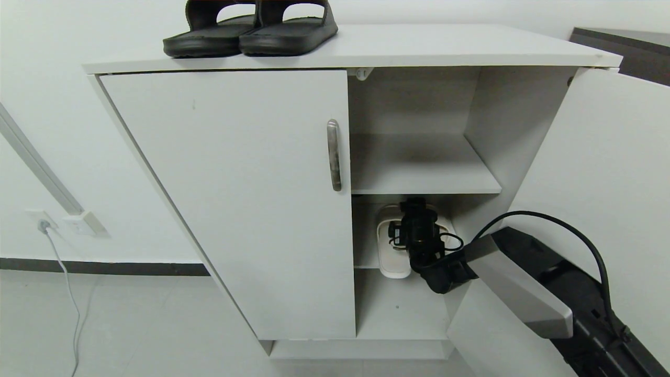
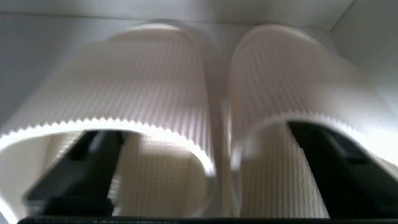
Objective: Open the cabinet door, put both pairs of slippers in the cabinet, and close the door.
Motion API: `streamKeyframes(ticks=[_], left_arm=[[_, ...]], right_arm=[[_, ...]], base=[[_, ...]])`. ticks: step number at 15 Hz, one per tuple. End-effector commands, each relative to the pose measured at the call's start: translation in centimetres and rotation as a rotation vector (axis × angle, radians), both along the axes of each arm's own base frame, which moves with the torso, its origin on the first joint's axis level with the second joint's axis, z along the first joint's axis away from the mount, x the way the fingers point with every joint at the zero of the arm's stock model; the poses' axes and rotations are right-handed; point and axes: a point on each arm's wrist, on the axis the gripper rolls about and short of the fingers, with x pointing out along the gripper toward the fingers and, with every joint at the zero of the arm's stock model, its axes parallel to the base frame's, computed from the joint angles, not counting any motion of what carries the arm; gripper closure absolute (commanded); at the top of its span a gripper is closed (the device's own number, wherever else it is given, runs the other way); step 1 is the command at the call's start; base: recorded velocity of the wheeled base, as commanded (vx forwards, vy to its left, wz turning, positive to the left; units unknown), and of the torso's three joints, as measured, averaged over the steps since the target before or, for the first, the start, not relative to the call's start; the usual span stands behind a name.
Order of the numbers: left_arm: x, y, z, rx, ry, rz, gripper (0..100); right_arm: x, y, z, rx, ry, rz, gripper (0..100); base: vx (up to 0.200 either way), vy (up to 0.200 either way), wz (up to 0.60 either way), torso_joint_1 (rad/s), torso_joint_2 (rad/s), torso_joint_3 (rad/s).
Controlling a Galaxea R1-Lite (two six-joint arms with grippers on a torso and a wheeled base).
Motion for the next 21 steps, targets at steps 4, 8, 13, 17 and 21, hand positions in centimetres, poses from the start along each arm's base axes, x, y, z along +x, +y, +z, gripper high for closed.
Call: streamKeyframes(ticks=[4, 8, 13, 17, 21], left_arm=[[0.0, 0.0, 0.0, 0.000, 0.002, 0.000, 100], [0.0, 0.0, 0.0, 0.002, 0.002, -0.001, 100], [0.0, 0.0, 0.0, 0.002, 0.002, -0.001, 100], [0.0, 0.0, 0.0, 0.000, 0.002, -0.003, 100], [0.0, 0.0, 0.0, 0.002, 0.002, -0.004, 100]], right_arm=[[-3.9, -0.3, 2.8, 0.011, -0.020, 0.032, 0], [-10.7, -0.9, 4.6, 0.016, -0.026, 0.097, 0], [-18.9, -1.3, 6.7, 0.018, -0.032, 0.209, 0], [-22.0, -1.5, 6.7, 0.017, -0.033, 0.265, 0], [-22.1, -1.2, 6.8, 0.019, -0.038, 0.276, 0]], base=[[0.000, 0.000, 0.00, 0.000, 0.00, 0.000], [0.000, 0.000, 0.00, 0.000, 0.00, 0.000], [0.000, 0.000, 0.00, 0.000, 0.00, 0.000], [0.000, 0.000, 0.00, 0.000, 0.00, 0.000], [0.000, 0.000, 0.00, 0.000, 0.00, 0.000]])
